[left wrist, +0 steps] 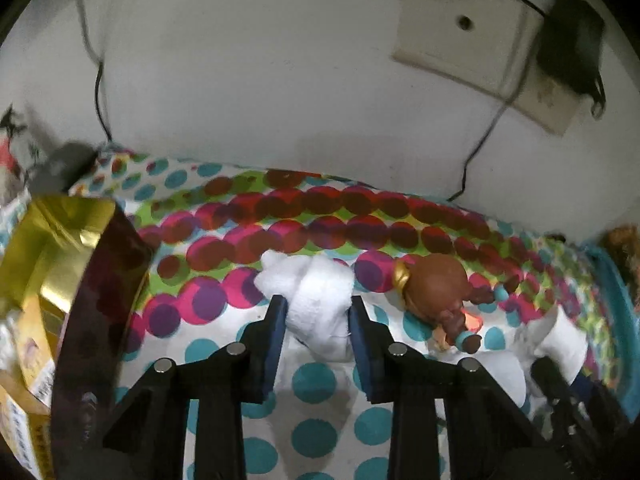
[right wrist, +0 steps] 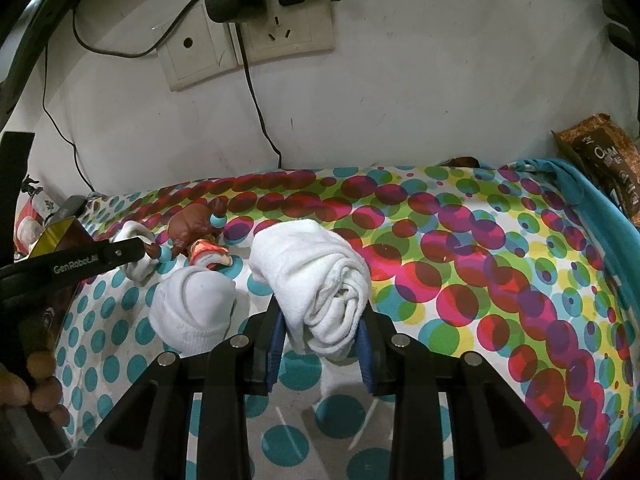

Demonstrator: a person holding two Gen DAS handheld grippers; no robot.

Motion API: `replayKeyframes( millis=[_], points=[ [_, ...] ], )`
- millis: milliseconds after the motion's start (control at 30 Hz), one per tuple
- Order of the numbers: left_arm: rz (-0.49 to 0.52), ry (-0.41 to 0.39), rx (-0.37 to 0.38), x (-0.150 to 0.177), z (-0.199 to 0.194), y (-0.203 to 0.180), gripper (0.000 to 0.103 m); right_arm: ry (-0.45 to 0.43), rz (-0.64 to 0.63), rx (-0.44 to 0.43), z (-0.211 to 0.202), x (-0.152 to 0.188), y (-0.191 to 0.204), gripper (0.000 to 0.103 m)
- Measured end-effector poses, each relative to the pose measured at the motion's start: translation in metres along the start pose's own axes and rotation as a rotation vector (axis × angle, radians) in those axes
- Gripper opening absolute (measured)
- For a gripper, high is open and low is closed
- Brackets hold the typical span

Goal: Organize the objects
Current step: 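Grasp the small white sock with the left gripper while the right gripper holds the towel, then carry the white sock with the left gripper into the gold tray and release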

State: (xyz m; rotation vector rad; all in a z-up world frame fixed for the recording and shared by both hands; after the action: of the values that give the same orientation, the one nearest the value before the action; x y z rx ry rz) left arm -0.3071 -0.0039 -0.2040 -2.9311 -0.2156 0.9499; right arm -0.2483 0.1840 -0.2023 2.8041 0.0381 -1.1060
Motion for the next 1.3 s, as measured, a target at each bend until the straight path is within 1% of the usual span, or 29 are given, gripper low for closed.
replayKeyframes(
  millis=[67, 167, 267, 400, 500, 533, 667, 900, 1100, 1133, 1300],
  points=[
    [0.032, -0.016, -0.015, 0.001, -0.002, -0.004, 0.025, 0.001, 0.001, -0.001, 0.001, 0.000, 0.000, 0.030],
    [0.028, -0.017, -0.009, 0.001, -0.005, -0.003, 0.022, 0.001, 0.000, 0.000, 0.000, -0.001, 0.000, 0.030],
    [0.028, -0.029, -0.017, -0.002, -0.010, 0.001, 0.022, 0.002, -0.002, 0.002, 0.000, -0.003, 0.001, 0.030],
    [0.049, -0.057, -0.056, -0.003, -0.020, 0.006, 0.022, 0.002, -0.001, 0.002, -0.001, -0.005, 0.001, 0.030],
    [0.059, -0.061, -0.059, 0.000, -0.028, 0.008, 0.022, 0.003, -0.004, 0.005, -0.001, -0.007, 0.001, 0.030],
    [0.078, -0.069, -0.078, 0.001, -0.033, 0.009, 0.022, 0.005, -0.007, 0.008, -0.001, -0.007, 0.001, 0.030],
    [0.143, -0.100, -0.098, 0.005, -0.055, 0.009, 0.022, 0.008, -0.017, 0.018, -0.001, -0.008, 0.002, 0.030],
    [0.175, -0.139, -0.097, 0.006, -0.099, 0.019, 0.022, 0.011, -0.018, 0.019, -0.001, -0.010, 0.002, 0.030],
    [0.161, -0.143, -0.119, 0.010, -0.127, 0.049, 0.022, 0.009, -0.019, 0.020, -0.001, -0.010, 0.002, 0.031],
    [0.155, -0.138, -0.135, 0.011, -0.130, 0.060, 0.022, 0.010, -0.020, 0.022, 0.000, -0.010, 0.002, 0.031],
    [0.119, -0.122, -0.166, 0.014, -0.141, 0.102, 0.022, 0.011, -0.029, 0.035, -0.001, -0.008, 0.003, 0.031]
  ],
)
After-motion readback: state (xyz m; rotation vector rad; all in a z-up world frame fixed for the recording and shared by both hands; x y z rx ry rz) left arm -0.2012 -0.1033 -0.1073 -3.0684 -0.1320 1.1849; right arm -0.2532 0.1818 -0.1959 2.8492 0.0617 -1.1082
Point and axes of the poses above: each gripper's, at about its wrist camera, not at the fingertips, and z roughly the way its jaws point, y to its left, x to its underside, the point moved 10 cm from there along z, roughly the way its jaws point, and after that the axes turned 3 degrees about -z, right-handed, at the moved point
